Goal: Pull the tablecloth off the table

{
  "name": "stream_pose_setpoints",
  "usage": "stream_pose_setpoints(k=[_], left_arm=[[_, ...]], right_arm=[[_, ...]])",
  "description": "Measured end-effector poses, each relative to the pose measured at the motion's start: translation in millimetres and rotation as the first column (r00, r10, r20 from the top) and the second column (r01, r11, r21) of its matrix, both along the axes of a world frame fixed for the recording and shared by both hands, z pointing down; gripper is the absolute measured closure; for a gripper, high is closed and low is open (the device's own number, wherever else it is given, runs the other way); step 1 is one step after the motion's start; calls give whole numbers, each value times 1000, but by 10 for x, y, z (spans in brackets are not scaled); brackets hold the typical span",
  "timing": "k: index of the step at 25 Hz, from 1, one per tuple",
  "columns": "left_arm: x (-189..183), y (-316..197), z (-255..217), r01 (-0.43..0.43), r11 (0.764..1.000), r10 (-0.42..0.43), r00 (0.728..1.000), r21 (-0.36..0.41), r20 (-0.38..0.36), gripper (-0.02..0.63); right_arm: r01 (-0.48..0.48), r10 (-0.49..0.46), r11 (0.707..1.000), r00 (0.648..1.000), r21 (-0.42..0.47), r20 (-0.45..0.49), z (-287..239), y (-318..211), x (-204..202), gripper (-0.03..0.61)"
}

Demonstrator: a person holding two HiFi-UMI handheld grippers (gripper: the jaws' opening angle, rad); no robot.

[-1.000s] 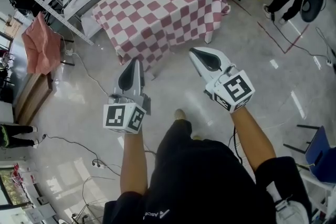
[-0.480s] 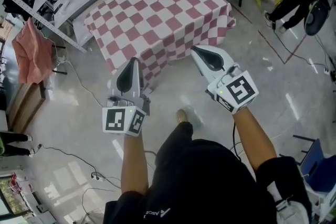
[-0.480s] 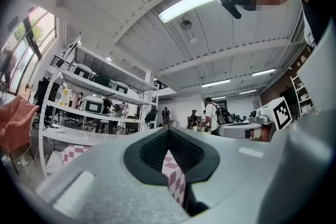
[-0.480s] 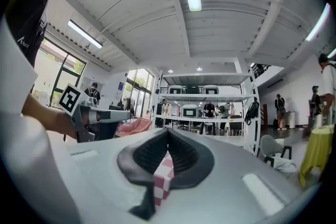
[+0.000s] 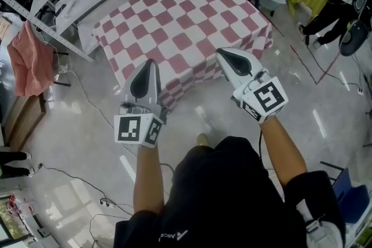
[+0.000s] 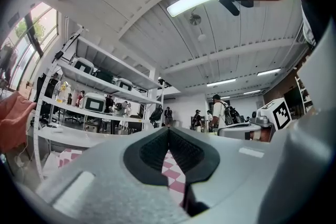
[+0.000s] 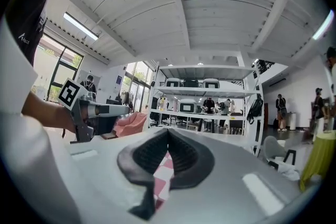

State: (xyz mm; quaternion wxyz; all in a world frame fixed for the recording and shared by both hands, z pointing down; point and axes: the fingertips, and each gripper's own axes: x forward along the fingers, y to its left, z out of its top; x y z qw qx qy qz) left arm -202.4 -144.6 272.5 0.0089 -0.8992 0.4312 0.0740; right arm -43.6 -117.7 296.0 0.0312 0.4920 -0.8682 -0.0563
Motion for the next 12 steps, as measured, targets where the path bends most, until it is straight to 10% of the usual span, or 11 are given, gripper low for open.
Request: stream_pose_setpoints(k=[12], left_arm=[[101,-976,335,100,993,-98,995,-57,27,604]], right_arm=[[32,-34,995,999,-89,-18,399,-1189,225,577]])
